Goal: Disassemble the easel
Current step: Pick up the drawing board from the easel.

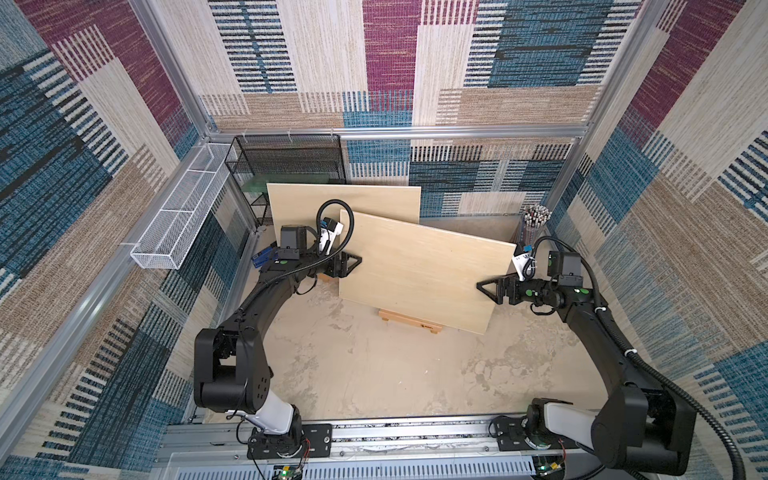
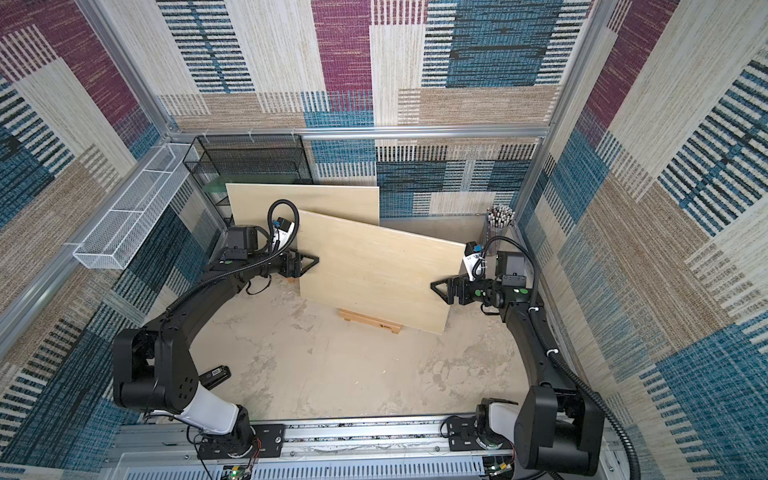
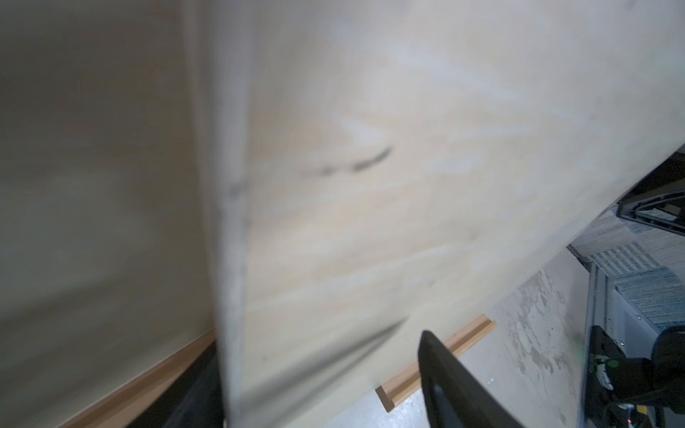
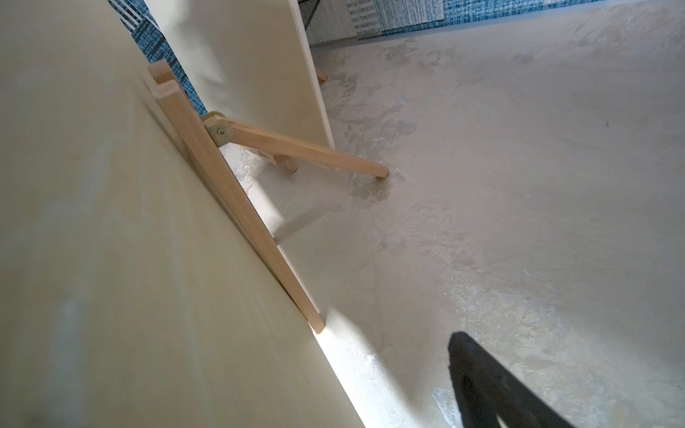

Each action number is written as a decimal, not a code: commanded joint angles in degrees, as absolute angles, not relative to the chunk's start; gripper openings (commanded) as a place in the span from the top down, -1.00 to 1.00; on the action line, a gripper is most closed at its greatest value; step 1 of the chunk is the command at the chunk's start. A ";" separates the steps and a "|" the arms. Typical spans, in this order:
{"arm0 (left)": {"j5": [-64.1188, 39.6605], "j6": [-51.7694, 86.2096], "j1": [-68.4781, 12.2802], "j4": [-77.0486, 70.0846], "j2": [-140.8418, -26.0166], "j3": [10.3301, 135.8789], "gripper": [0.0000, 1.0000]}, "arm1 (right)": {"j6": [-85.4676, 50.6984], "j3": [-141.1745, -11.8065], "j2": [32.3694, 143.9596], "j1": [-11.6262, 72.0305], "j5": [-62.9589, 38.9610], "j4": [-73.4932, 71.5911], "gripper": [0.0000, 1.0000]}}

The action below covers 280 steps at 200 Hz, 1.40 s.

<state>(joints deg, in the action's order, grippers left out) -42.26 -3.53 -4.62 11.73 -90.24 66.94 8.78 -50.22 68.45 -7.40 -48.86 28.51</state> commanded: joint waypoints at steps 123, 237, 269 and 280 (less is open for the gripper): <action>-51.47 0.09 -4.77 7.03 -90.59 64.45 -0.29 | 11.15 -52.88 74.47 -7.56 -53.16 20.13 -0.55; -52.33 0.77 -4.58 4.99 -85.95 58.37 0.01 | 11.09 -53.44 79.01 -5.15 -53.54 17.68 -0.36; -52.87 0.97 -4.48 5.34 -85.06 57.54 0.05 | 11.05 -54.48 81.66 -3.20 -53.70 16.81 -0.38; -52.61 0.97 -4.48 5.38 -84.27 56.52 0.05 | 11.12 -54.88 82.64 -2.66 -54.07 16.51 -0.38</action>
